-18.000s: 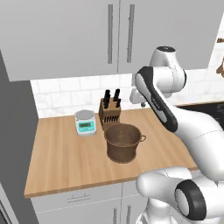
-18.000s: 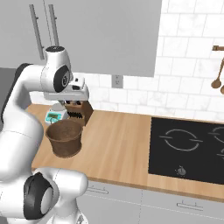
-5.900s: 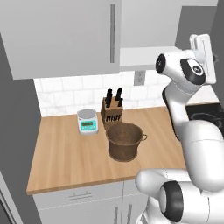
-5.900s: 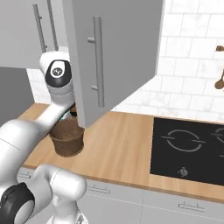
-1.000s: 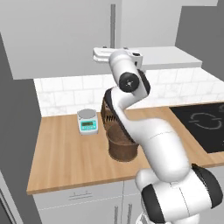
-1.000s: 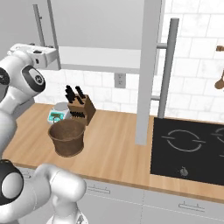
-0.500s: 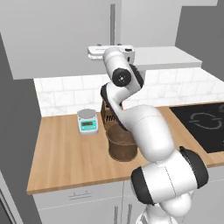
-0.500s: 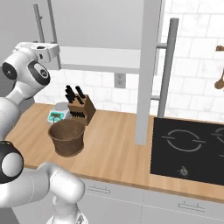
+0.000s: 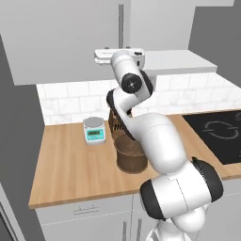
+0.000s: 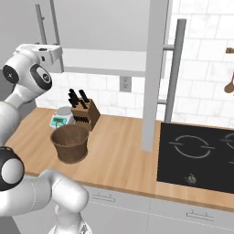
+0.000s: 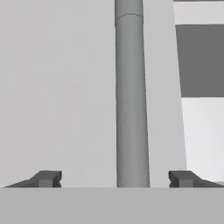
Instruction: Open the cabinet, pick up the bread from the cabinet and place it in the basket. Then move the basket to the dining counter.
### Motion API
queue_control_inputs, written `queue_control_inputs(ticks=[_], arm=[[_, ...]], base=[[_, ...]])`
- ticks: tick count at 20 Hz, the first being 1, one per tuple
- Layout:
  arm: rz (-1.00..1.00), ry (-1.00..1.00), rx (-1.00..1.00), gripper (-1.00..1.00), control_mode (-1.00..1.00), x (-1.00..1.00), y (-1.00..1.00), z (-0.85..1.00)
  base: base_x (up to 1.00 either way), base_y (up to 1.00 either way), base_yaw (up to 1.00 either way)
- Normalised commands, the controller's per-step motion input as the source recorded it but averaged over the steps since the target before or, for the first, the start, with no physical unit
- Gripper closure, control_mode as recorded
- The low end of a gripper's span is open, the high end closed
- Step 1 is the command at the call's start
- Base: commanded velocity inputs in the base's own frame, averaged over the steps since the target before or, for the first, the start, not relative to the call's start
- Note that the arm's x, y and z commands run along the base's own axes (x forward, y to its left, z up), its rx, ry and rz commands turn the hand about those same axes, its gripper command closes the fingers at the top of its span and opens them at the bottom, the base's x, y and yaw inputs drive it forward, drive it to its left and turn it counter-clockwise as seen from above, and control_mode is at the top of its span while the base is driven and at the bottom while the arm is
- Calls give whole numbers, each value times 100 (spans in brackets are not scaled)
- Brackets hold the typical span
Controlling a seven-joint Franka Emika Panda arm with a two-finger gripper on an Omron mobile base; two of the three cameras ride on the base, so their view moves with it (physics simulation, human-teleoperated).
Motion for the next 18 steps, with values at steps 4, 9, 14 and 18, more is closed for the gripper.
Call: queue_control_inputs(ticks=[4, 9, 14, 18], arm=[[21, 11, 1, 100, -100, 18, 41, 0], [25, 3, 0, 100, -100, 1, 83, 0], [23, 1, 0, 100, -100, 0, 100, 0], [22, 3, 2, 100, -100, 0, 100, 0]], base=[[0, 0, 0], [0, 0, 0], [0, 0, 0], [0, 0, 0]])
